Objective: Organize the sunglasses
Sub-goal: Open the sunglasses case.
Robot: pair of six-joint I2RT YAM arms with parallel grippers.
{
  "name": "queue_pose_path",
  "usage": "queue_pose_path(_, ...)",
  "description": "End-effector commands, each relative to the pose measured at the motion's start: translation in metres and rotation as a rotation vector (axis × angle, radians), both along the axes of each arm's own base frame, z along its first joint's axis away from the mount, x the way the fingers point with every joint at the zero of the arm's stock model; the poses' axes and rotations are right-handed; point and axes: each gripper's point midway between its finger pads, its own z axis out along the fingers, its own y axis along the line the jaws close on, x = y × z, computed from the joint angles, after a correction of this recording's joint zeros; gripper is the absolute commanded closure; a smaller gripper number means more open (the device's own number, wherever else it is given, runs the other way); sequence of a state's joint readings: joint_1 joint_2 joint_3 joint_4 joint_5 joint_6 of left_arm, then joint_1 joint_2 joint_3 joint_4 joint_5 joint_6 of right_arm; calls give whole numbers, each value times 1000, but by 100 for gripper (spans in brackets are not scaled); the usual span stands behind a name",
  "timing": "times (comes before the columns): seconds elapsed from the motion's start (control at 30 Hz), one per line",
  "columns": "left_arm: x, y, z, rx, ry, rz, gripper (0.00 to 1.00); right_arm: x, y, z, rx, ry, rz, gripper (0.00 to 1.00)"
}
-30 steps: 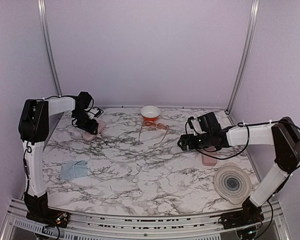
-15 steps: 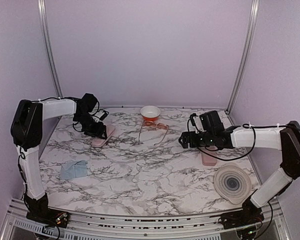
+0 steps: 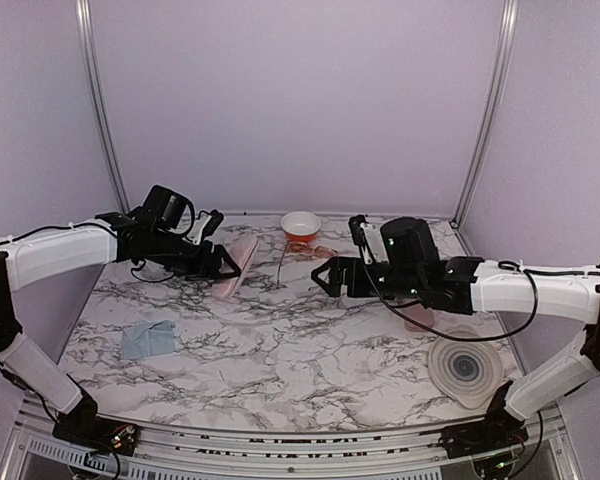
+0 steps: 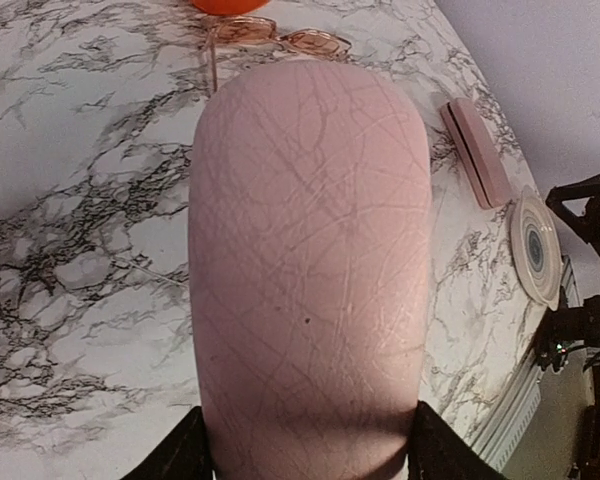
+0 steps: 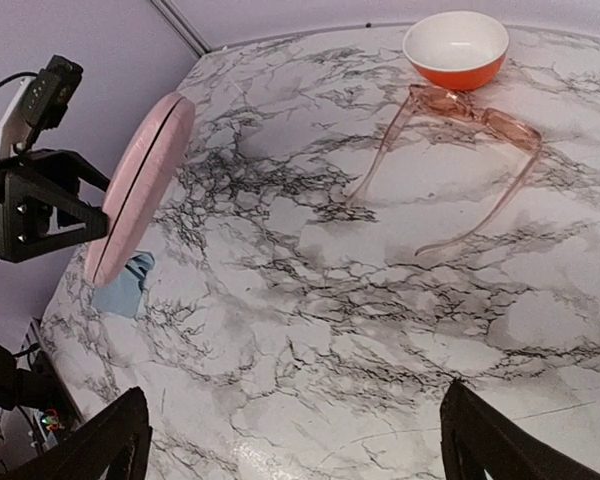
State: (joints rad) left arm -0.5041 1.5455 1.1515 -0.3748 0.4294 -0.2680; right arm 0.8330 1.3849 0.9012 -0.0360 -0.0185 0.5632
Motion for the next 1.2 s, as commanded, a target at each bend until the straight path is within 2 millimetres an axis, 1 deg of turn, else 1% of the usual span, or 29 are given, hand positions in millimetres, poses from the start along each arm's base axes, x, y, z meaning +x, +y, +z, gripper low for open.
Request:
queue_pose_path(0.0,-13,-29,47,-212,-56,-2,67,-11,31,65,199,-34,43,2)
queue_pose_path(0.17,-32,-48,77,-351,-71,-16,70,-21,41,90,316,-43,82,3)
queue_pose_path(0.23,-36,-54,90,-404,-90,-22,71,-22,43,95,349,-42,92,3)
queue_pose_path(0.33,-45,-63,101,-454,-107,-40,71,-23,47,97,362,-30,102,3)
queue_pose_path(0.43,-49,-68,103,-468,-108,-53,72,-22,53,97,362,-16,118,3)
queue_pose_path(0.5,-59,-81,110,-493,-121,-92,72,-22,56,97,368,-5,125,3)
queue_pose_path(0.67,-64,-89,117,-514,-133,-111,72,-22,63,98,383,3,144,4)
queue_pose_path(0.8,-67,-93,120,-516,-141,-121,73,-22,66,98,389,10,152,4)
queue_pose_path(1.0,-68,-96,116,-509,-134,-128,74,-24,68,102,404,8,165,4)
queue_pose_path(1.17,-70,-99,117,-508,-140,-133,75,-23,69,104,409,7,169,4)
